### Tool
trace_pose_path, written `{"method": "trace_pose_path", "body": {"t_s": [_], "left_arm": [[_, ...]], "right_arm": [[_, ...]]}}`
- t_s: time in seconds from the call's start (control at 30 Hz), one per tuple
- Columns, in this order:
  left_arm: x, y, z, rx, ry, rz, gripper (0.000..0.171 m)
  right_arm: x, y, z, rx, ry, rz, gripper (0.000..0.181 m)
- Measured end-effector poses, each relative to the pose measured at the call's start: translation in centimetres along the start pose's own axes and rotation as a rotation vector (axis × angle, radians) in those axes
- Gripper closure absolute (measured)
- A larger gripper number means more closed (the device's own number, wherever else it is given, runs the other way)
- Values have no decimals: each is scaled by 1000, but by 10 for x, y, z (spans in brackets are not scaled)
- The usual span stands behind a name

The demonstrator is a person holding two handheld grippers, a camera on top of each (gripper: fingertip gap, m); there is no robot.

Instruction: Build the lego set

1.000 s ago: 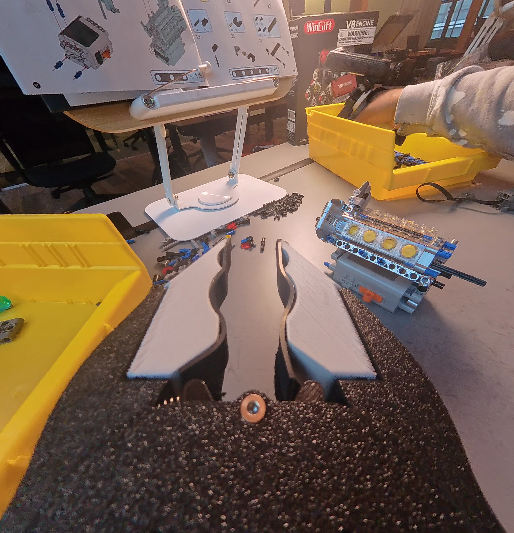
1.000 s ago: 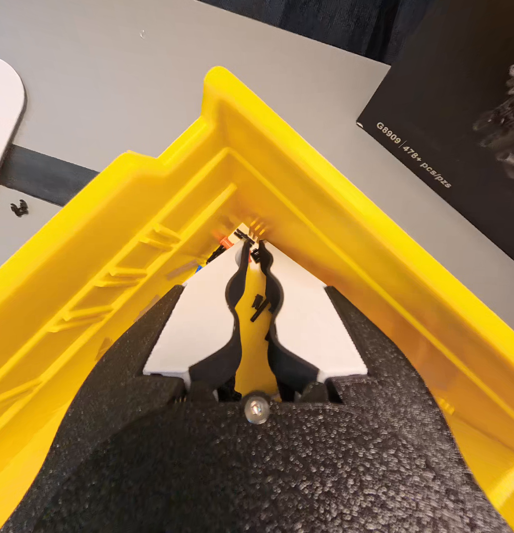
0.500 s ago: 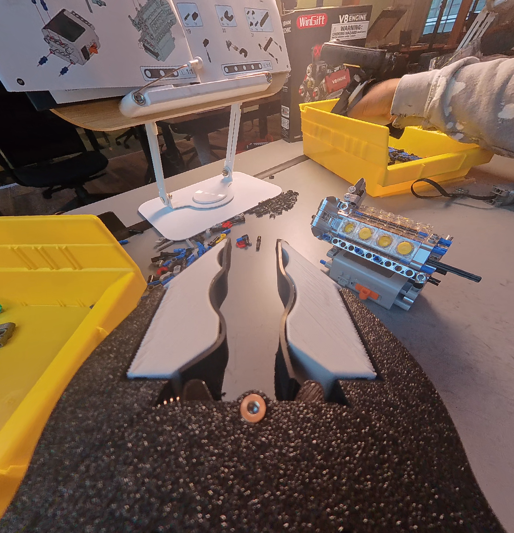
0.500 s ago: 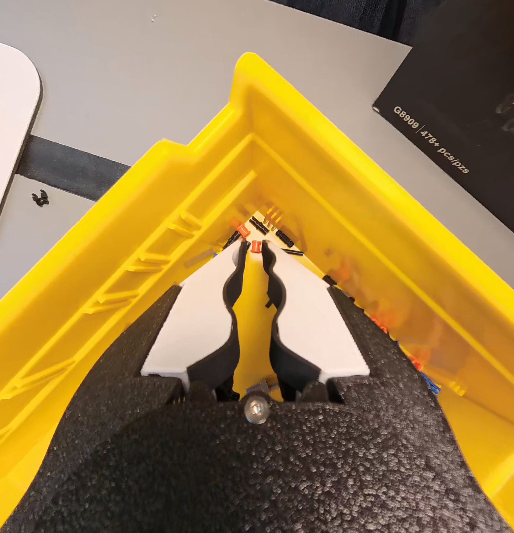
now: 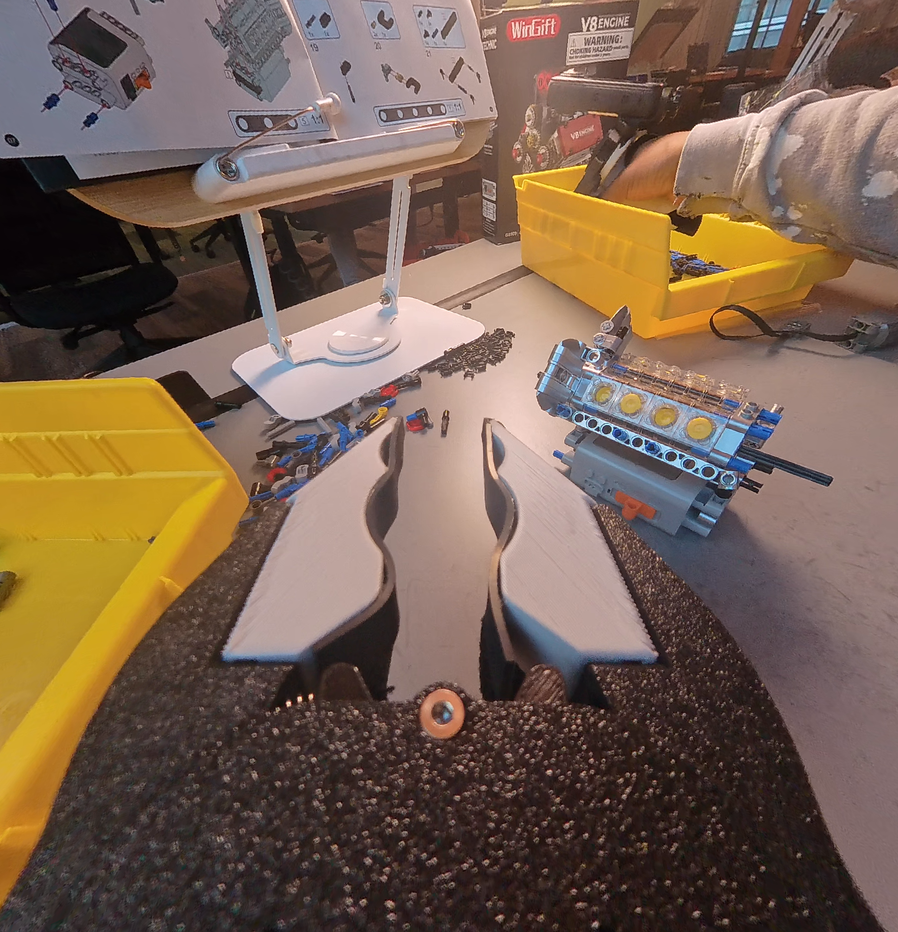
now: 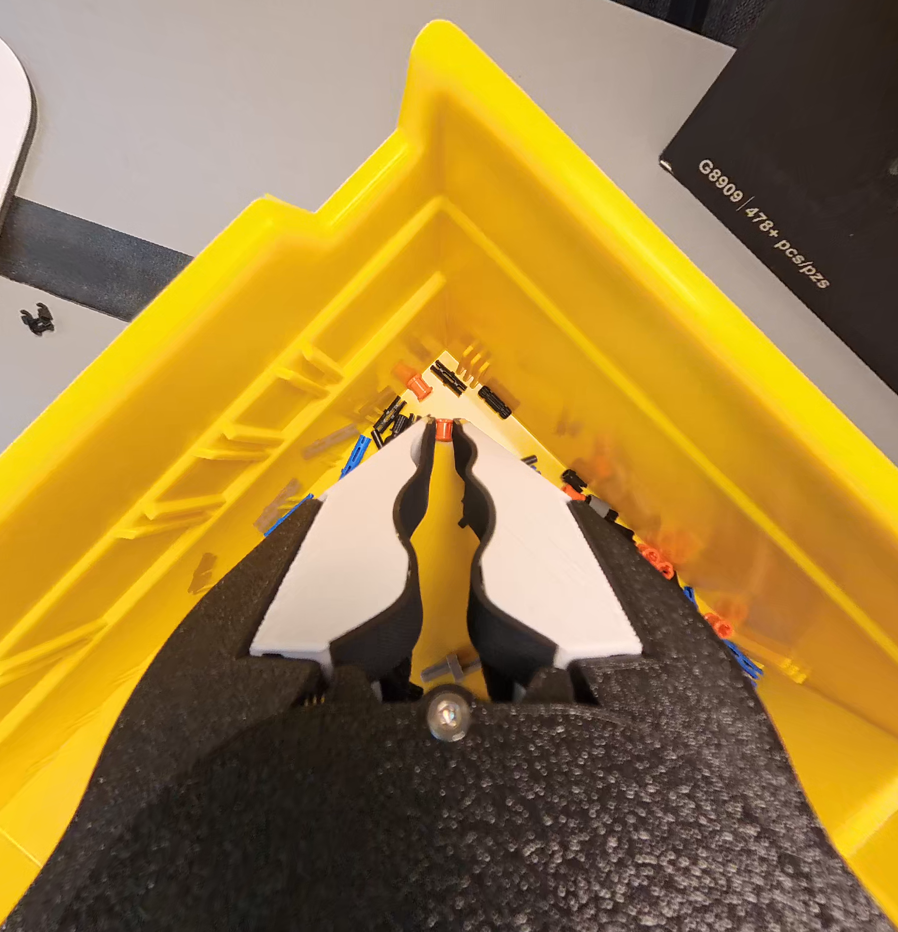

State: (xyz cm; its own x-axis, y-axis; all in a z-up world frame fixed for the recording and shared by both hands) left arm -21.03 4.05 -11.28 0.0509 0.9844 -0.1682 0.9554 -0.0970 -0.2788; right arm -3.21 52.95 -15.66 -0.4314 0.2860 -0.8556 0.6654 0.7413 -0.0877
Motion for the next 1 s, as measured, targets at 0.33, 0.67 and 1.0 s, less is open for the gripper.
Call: {"method": "trace_pose_path", "body": {"t_s": [0.33, 0.67, 1.0], "left_arm": [[1, 3, -1, 8, -5, 16, 142], [1, 14, -6, 37, 4, 36, 142], [1, 17, -4, 50, -8, 40, 142]], "right_arm": [[-171, -114, 24, -395, 397, -329, 175], [-129, -225, 250, -758, 73, -492, 175], [-168, -205, 185, -628, 270, -474, 159]]}}
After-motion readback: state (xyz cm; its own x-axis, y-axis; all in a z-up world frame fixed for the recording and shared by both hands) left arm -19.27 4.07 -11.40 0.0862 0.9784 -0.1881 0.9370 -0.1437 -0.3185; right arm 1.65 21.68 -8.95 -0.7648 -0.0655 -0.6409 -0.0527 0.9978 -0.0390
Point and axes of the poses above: each gripper's, where its closed fingertips meet, x out along the fingers, z out of its underside, y = z × x across the jaws, the point moved 6 cm from there along -x, back along the fingers, and after that the axes turned 12 degrees about x, right-handed, at the moved point
